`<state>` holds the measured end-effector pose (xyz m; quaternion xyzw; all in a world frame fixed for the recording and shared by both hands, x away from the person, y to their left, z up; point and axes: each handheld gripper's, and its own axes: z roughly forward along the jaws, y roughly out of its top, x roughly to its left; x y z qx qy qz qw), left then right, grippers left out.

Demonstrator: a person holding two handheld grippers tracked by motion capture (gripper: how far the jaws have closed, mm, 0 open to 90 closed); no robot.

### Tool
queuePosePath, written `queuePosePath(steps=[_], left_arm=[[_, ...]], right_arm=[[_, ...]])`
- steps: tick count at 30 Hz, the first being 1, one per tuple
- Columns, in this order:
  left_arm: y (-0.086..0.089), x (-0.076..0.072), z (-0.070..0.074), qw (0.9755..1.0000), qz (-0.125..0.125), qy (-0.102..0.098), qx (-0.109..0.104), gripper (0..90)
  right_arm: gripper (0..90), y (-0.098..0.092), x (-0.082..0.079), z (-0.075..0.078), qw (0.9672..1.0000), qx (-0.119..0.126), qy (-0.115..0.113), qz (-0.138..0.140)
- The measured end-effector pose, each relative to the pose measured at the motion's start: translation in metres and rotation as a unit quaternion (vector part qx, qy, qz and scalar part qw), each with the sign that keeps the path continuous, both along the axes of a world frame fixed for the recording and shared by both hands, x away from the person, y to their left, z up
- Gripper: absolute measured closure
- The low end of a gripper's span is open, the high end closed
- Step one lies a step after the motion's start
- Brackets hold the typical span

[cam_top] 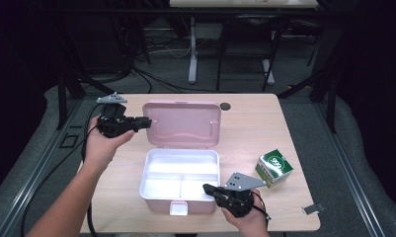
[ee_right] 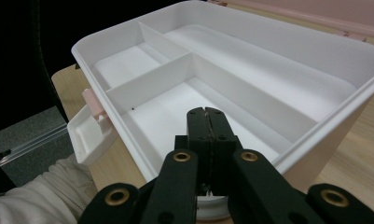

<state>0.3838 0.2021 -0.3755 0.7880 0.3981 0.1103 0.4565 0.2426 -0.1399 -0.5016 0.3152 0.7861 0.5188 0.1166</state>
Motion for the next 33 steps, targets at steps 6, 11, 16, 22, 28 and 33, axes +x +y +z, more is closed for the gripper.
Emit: queuePosePath(steps=[6,11,16,22,28,33], left_arm=[[-0.001,0.000,-0.002,1.0000,-0.003,-0.003,0.005,72.2],[-0.001,-0.001,-0.003,0.9999,-0.006,-0.004,0.010,70.0],[-0.002,-0.003,-0.004,0.9997,-0.012,-0.005,0.019,67.7],[-0.005,-0.010,-0.007,0.9986,-0.037,-0.009,0.036,63.4],[-0.008,-0.020,-0.007,0.9964,-0.061,-0.017,0.056,59.6],[-0.011,-0.027,-0.008,0.9934,-0.084,-0.016,0.076,58.6]], right_arm=[[90.0,0.000,0.000,0.000,1.0000,-0.001,-0.001,0.001],[90.0,0.000,0.000,0.000,1.0000,0.000,-0.002,0.001],[90.0,0.000,0.000,0.000,1.0000,0.001,-0.001,0.003],[90.0,0.000,0.000,0.000,1.0000,0.001,-0.001,0.004],[90.0,0.000,0.000,0.000,1.0000,-0.001,-0.001,0.002],[84.0,0.002,0.000,0.001,0.9999,-0.004,-0.009,0.004]])
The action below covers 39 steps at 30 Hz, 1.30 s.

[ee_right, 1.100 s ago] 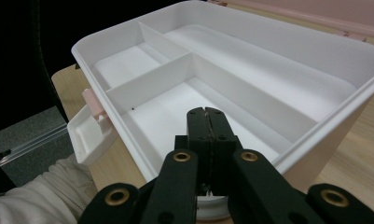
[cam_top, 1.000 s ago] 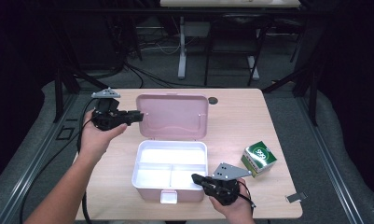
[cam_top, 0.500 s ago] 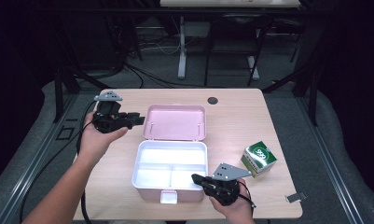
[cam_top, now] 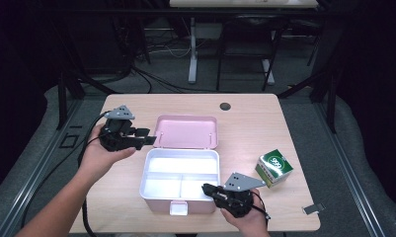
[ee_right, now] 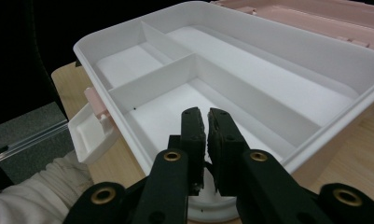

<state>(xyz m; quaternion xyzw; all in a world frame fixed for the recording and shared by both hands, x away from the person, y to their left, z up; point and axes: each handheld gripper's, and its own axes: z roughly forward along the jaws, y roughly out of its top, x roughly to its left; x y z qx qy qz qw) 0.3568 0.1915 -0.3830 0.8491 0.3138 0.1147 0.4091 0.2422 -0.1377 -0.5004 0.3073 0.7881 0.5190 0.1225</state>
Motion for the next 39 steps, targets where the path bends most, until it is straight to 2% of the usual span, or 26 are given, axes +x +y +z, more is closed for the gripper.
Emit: queuePosePath(steps=[3,5,8,14,18,21,26,31,35,39], left_arm=[[-0.002,-0.002,-0.001,0.9999,-0.012,0.001,0.009,58.7],[-0.004,-0.003,-0.005,0.9990,-0.019,0.002,0.041,61.3],[-0.006,-0.003,-0.009,0.9969,-0.028,0.007,0.073,64.7],[-0.011,-0.006,-0.010,0.9957,-0.043,0.013,0.081,61.6],[-0.017,-0.008,-0.012,0.9939,-0.048,0.028,0.096,60.6],[-0.019,-0.010,-0.013,0.9930,-0.058,0.037,0.095,60.5],[-0.024,-0.011,-0.013,0.9900,-0.071,0.044,0.114,60.7],[-0.033,-0.013,-0.014,0.9850,-0.096,0.048,0.135,60.2],[-0.042,-0.013,-0.015,0.9776,-0.123,0.050,0.163,59.1],[-0.050,-0.014,-0.017,0.9722,-0.138,0.052,0.182,58.9]], right_arm=[[81.5,0.000,-0.001,0.003,1.0000,0.003,-0.001,0.006],[80.8,0.000,-0.002,0.007,1.0000,0.003,-0.007,0.002],[79.0,-0.004,-0.003,0.012,0.9998,0.012,-0.014,-0.004],[72.1,-0.013,-0.001,0.017,0.9995,0.025,-0.016,-0.014],[64.5,-0.017,0.001,0.018,0.9995,0.018,-0.013,-0.020],[61.4,-0.018,0.003,0.018,0.9995,0.021,-0.013,-0.018],[59.4,-0.021,0.003,0.020,0.9994,0.017,-0.012,-0.027],[58.0,-0.025,0.003,0.020,0.9987,0.002,-0.017,-0.047],[57.5,-0.029,0.004,0.021,0.9983,0.000,-0.011,-0.057],[56.4,-0.030,0.005,0.020,0.9980,0.000,-0.006,-0.062]])
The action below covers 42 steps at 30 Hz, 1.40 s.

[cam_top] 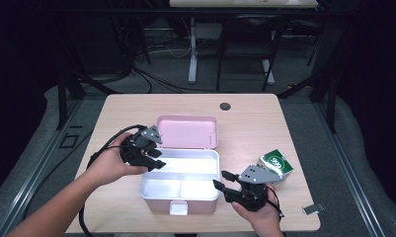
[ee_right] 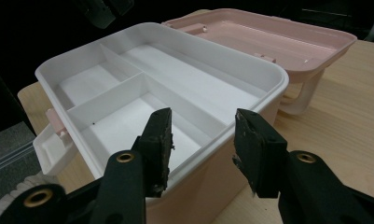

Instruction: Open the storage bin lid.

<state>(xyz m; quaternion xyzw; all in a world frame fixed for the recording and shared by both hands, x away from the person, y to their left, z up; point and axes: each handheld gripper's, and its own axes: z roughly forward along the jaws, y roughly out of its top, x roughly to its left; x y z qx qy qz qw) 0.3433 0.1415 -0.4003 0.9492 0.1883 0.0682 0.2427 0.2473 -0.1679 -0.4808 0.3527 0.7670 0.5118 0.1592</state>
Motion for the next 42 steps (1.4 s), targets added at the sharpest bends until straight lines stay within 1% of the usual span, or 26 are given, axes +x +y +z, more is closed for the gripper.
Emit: queuePosePath(steps=[1,2,7,9,13,14,16,18,19,21,23,24,27,28,29,30,32,35,37,40,41,42], left_arm=[[-0.003,0.000,-0.001,0.9999,-0.002,-0.007,0.009,59.0],[-0.005,0.000,-0.002,0.9998,-0.005,-0.008,0.016,59.5],[-0.013,0.000,-0.004,0.9992,-0.019,-0.002,0.035,62.1],[-0.017,-0.001,-0.006,0.9989,-0.024,-0.001,0.040,62.3],[-0.026,-0.001,-0.012,0.9970,-0.042,-0.006,0.064,62.4],[-0.027,-0.001,-0.013,0.9967,-0.044,-0.006,0.068,63.4],[-0.031,-0.001,-0.015,0.9958,-0.052,0.001,0.074,67.5],[-0.035,-0.001,-0.016,0.9943,-0.063,0.001,0.087,69.5],[-0.039,-0.002,-0.017,0.9930,-0.069,0.003,0.095,70.4],[-0.044,-0.003,-0.017,0.9916,-0.076,0.003,0.105,73.5],[-0.049,-0.003,-0.017,0.9902,-0.082,0.001,0.113,76.2],[-0.051,-0.004,-0.017,0.9891,-0.088,0.000,0.118,77.4],[-0.057,-0.005,-0.020,0.9873,-0.097,0.004,0.126,80.1],[-0.059,-0.005,-0.021,0.9865,-0.101,0.004,0.129,81.0],[-0.061,-0.005,-0.022,0.9849,-0.105,0.007,0.137,82.2],[-0.062,-0.006,-0.023,0.9850,-0.105,0.007,0.137,83.1],[-0.065,-0.005,-0.025,0.9826,-0.112,0.003,0.148,84.4],[-0.068,-0.004,-0.025,0.9808,-0.117,0.005,0.156,84.8],[-0.070,-0.005,-0.026,0.9798,-0.118,0.005,0.161,84.8],[-0.072,-0.006,-0.026,0.9785,-0.121,0.001,0.167,85.5],[-0.072,-0.006,-0.026,0.9774,-0.123,-0.002,0.171,85.7],[-0.072,-0.007,-0.026,0.9775,-0.123,-0.003,0.171,86.0]], right_arm=[[56.2,0.000,0.000,-0.001,1.0000,-0.001,0.000,-0.001],[55.9,0.000,0.001,-0.002,1.0000,-0.002,0.001,-0.002],[55.1,0.001,0.003,-0.005,1.0000,-0.003,0.005,-0.004],[54.7,0.001,0.003,-0.006,0.9999,-0.005,0.011,-0.003],[54.7,0.003,0.003,-0.007,0.9999,-0.005,0.014,0.001],[54.7,0.003,0.004,-0.008,0.9999,-0.002,0.012,0.001],[54.9,0.003,0.004,-0.008,0.9999,-0.006,0.013,0.000],[55.1,0.003,0.004,-0.009,0.9999,-0.006,0.014,-0.001],[55.2,0.003,0.004,-0.009,0.9999,-0.005,0.015,-0.001],[55.6,0.002,0.004,-0.009,0.9999,-0.004,0.015,-0.001],[55.7,0.003,0.004,-0.009,0.9999,0.000,0.013,0.000],[55.8,0.003,0.004,-0.009,0.9999,0.000,0.013,0.000],[55.9,0.002,0.004,-0.009,0.9999,-0.003,0.015,0.001],[55.8,0.002,0.004,-0.009,0.9999,-0.004,0.015,0.001],[55.8,0.002,0.004,-0.009,0.9999,-0.004,0.014,0.000],[55.9,0.002,0.004,-0.009,0.9999,-0.001,0.011,0.001],[56.0,0.002,0.003,-0.008,0.9999,-0.003,0.013,0.002],[56.1,0.002,0.004,-0.009,0.9999,-0.001,0.010,0.001],[56.1,0.002,0.004,-0.009,0.9999,-0.003,0.014,0.002],[56.1,0.002,0.004,-0.009,0.9999,-0.002,0.014,0.002],[56.1,0.002,0.004,-0.009,0.9999,-0.002,0.013,0.001],[56.1,0.001,0.004,-0.009,0.9999,-0.002,0.013,0.000]])
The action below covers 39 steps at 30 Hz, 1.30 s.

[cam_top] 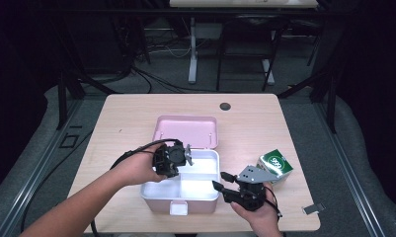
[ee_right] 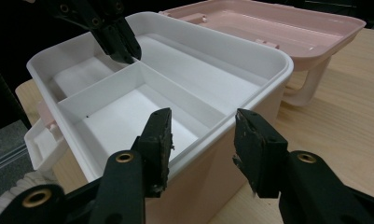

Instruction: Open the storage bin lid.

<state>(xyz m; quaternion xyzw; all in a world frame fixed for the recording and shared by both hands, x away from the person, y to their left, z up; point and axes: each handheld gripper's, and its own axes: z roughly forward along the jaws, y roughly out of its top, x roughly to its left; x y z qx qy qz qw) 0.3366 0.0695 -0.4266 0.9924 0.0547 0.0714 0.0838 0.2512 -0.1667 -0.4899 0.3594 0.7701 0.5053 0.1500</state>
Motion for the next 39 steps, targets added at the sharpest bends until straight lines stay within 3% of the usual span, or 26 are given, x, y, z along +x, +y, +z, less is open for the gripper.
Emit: queuePosePath(steps=[7,24,39], left_arm=[[-0.001,-0.002,0.000,1.0000,-0.005,0.006,0.001,87.1],[-0.020,-0.002,-0.007,0.9982,-0.027,0.001,0.054,86.2],[-0.029,-0.003,-0.014,0.9965,-0.037,-0.002,0.075,85.6]], right_arm=[[56.1,-0.001,0.000,0.000,1.0000,0.002,0.000,0.000],[56.1,-0.002,0.000,0.000,1.0000,0.006,0.000,0.000],[56.1,-0.004,0.001,0.000,0.9999,0.013,-0.001,-0.003]])
